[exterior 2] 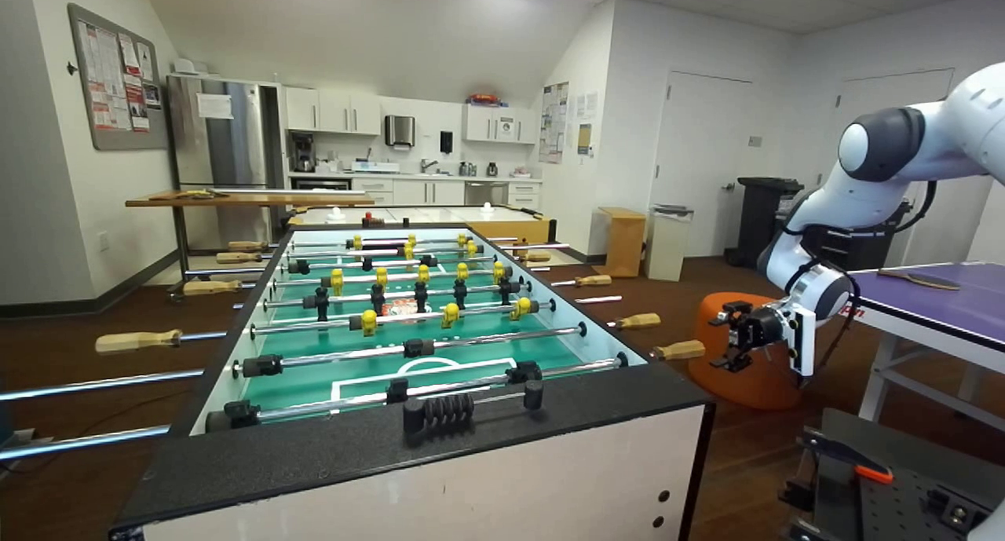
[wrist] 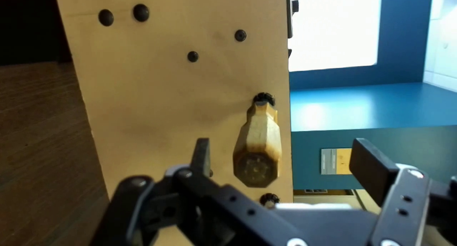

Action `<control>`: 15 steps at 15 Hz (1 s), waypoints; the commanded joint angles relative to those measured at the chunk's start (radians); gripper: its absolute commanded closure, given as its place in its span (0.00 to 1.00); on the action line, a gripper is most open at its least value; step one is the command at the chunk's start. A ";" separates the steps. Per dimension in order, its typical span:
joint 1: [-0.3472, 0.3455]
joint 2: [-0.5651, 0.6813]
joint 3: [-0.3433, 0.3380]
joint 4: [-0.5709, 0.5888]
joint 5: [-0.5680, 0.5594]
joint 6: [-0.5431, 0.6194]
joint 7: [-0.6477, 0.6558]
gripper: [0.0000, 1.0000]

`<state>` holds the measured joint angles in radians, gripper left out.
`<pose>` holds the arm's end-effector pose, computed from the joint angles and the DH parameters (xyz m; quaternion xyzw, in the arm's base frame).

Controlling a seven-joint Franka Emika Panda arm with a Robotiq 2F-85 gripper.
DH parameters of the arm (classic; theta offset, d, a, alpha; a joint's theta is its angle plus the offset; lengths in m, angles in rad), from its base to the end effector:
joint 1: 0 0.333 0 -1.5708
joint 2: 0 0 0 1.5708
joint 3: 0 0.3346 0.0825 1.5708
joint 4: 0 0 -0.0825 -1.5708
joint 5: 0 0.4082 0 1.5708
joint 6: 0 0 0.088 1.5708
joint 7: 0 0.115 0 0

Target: Rotate the first rod forward

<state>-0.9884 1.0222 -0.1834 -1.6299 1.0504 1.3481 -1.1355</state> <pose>0.3233 -0.4696 0.0216 -0.7293 0.2287 -0.1353 0.6305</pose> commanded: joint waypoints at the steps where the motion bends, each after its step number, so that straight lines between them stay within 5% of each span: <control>1: -0.001 0.016 0.003 0.014 0.014 -0.020 0.000 0.00; 15: -0.016 0.079 0.036 0.043 0.081 -0.060 0.000 0.00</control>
<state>-0.9965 1.0770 -0.1582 -1.6163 1.1019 1.3262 -1.1354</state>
